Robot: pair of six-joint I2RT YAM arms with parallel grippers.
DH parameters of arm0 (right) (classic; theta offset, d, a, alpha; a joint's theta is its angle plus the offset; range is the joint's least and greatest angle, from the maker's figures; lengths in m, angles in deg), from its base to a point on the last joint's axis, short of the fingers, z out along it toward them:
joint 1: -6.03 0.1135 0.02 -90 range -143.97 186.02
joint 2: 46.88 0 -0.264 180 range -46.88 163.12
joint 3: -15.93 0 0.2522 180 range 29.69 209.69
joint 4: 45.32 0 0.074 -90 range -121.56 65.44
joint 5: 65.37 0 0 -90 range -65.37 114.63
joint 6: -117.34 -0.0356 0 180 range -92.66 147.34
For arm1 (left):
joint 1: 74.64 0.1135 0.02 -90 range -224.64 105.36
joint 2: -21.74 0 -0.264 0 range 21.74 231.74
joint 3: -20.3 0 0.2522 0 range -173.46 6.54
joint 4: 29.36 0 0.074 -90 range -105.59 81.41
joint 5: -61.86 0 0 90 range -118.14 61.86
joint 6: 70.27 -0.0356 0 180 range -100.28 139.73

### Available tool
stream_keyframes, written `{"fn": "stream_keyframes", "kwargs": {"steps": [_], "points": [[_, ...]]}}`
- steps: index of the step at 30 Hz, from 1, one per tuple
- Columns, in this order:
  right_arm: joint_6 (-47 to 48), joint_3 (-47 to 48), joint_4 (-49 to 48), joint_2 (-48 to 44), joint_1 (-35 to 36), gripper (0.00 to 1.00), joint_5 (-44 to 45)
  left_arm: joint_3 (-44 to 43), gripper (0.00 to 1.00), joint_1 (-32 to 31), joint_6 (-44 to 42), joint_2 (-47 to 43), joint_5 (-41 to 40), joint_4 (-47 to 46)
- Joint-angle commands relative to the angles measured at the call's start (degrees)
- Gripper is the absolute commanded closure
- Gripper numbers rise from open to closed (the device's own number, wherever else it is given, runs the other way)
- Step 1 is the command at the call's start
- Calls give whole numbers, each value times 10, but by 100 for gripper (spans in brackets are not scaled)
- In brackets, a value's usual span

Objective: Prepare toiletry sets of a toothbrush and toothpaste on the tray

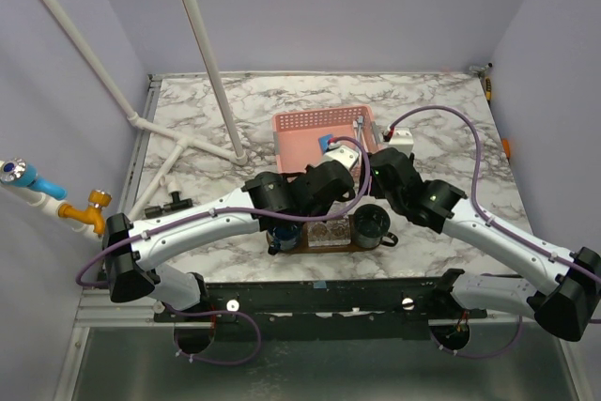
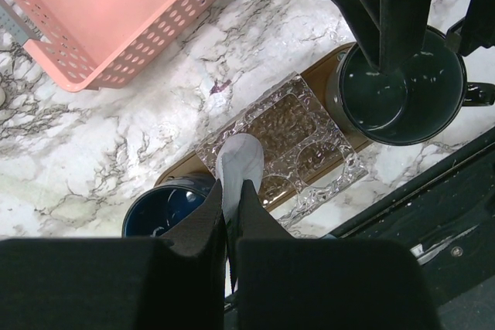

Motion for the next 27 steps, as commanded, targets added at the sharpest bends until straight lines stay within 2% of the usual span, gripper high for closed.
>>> {"fn": "stream_keyframes", "kwargs": {"steps": [1, 27], "points": [[-7, -12, -9, 6, -2, 28, -7, 12, 100, 1, 0, 0, -8, -25], [-12, -23, -16, 13, -2, 26, -11, 74, 100, 3, 10, -3, -1, -71]]}}
